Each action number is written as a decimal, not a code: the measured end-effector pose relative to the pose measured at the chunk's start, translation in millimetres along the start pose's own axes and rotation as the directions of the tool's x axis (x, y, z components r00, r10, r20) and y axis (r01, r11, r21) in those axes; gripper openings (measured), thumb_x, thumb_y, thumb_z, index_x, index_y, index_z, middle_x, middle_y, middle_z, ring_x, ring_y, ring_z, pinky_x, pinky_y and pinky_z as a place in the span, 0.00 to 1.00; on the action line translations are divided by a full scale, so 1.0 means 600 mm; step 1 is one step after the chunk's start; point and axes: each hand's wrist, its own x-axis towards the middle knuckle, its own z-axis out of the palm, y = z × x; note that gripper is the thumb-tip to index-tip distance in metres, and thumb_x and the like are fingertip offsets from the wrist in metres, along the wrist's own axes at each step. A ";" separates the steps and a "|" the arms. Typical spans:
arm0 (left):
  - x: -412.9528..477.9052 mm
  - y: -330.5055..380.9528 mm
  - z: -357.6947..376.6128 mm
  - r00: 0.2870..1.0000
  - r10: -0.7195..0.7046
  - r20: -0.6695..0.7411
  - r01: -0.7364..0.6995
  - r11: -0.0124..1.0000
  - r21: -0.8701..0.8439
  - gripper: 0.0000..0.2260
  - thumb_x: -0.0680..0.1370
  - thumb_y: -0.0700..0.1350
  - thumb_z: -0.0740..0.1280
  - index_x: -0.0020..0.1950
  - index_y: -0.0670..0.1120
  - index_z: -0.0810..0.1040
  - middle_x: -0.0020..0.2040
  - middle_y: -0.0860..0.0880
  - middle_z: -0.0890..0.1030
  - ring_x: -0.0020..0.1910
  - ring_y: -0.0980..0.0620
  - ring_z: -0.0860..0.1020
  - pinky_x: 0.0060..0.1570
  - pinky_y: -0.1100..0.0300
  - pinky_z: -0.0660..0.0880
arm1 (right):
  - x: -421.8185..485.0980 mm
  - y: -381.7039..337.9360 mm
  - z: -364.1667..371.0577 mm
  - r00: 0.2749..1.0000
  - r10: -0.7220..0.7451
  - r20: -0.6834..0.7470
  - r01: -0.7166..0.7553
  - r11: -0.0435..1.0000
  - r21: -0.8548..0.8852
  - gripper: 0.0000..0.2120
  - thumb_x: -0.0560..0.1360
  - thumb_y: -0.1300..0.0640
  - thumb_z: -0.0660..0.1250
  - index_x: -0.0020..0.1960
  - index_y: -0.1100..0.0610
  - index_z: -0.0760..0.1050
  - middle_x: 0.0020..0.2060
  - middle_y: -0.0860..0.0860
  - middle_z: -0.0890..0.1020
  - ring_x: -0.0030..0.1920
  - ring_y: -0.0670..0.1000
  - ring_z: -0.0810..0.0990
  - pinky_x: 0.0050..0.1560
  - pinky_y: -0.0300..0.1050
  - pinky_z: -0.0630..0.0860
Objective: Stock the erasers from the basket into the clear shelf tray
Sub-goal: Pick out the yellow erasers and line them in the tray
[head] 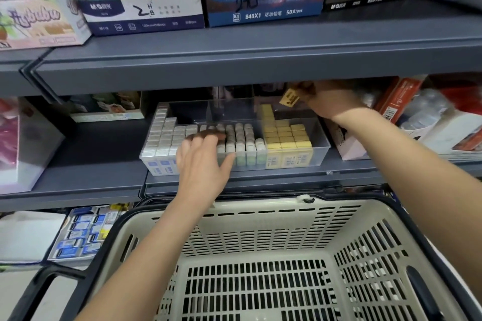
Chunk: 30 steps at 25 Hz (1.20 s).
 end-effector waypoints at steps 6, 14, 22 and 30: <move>-0.011 -0.010 0.020 0.995 0.079 -0.059 -0.078 0.997 0.028 0.13 0.76 0.49 0.65 0.58 0.45 0.75 0.51 0.47 0.75 0.53 0.46 0.68 0.62 0.53 0.58 | 0.038 0.015 0.063 0.955 -0.054 0.291 0.062 0.998 -0.019 0.10 0.78 0.60 0.59 0.55 0.53 0.77 0.55 0.52 0.80 0.50 0.48 0.76 0.50 0.38 0.69; -0.019 -0.009 0.007 0.995 0.091 -0.031 -0.093 0.993 -0.068 0.15 0.77 0.46 0.65 0.62 0.47 0.74 0.60 0.49 0.74 0.63 0.48 0.66 0.68 0.53 0.56 | 0.024 0.008 0.041 0.934 -0.032 0.356 0.047 0.998 -0.036 0.16 0.81 0.59 0.53 0.66 0.52 0.70 0.66 0.51 0.73 0.64 0.53 0.71 0.62 0.42 0.65; -0.183 0.005 -0.021 0.928 0.309 0.206 -0.202 0.885 -0.420 0.05 0.75 0.55 0.58 0.50 0.61 0.70 0.47 0.65 0.71 0.52 0.66 0.70 0.55 0.72 0.65 | -0.213 -0.062 0.023 0.960 -0.277 0.034 0.251 0.910 0.331 0.06 0.75 0.53 0.64 0.51 0.48 0.78 0.40 0.38 0.79 0.41 0.35 0.76 0.43 0.23 0.67; -0.294 -0.066 0.088 0.450 0.018 0.893 0.260 0.954 -0.151 0.08 0.75 0.48 0.69 0.51 0.48 0.76 0.47 0.54 0.77 0.49 0.54 0.77 0.51 0.63 0.74 | -0.386 -0.054 0.220 0.582 -0.176 0.794 0.147 0.983 0.110 0.13 0.74 0.48 0.66 0.56 0.52 0.75 0.52 0.48 0.80 0.48 0.46 0.77 0.50 0.41 0.74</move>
